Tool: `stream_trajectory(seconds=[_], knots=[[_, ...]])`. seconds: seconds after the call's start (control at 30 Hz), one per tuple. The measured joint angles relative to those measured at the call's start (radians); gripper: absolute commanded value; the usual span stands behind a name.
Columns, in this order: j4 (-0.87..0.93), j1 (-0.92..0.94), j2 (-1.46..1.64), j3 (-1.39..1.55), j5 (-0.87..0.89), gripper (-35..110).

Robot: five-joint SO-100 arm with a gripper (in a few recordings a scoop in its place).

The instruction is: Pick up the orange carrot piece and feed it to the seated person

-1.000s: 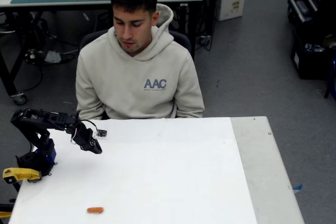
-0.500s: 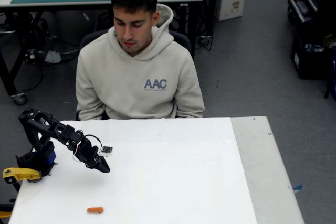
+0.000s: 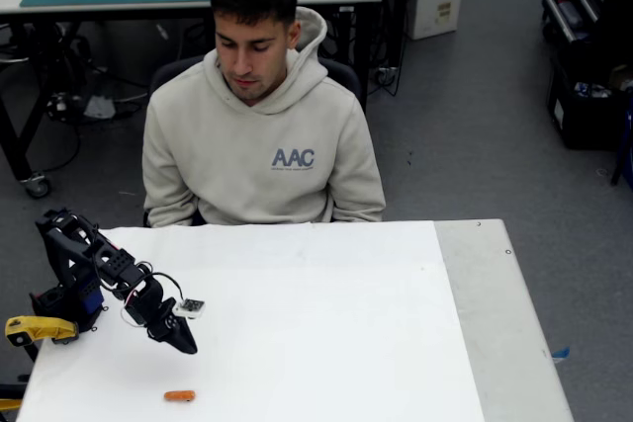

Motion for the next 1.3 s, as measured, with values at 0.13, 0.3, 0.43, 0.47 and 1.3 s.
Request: stream_trajectory(seconds=[0.13,0.3,0.43,0.47,1.3], knots=[[0.0,0.009,-0.118,-0.063,-0.003,-2],[0.0,0.009,-0.222,-0.155,-0.003,-2],[0.0,0.009,-0.25,-0.184,-0.003,-2],[0.0,0.009,-0.252,-0.186,-0.003,-2],[0.293,-0.018,-0.098,-0.169,0.008,-2]])
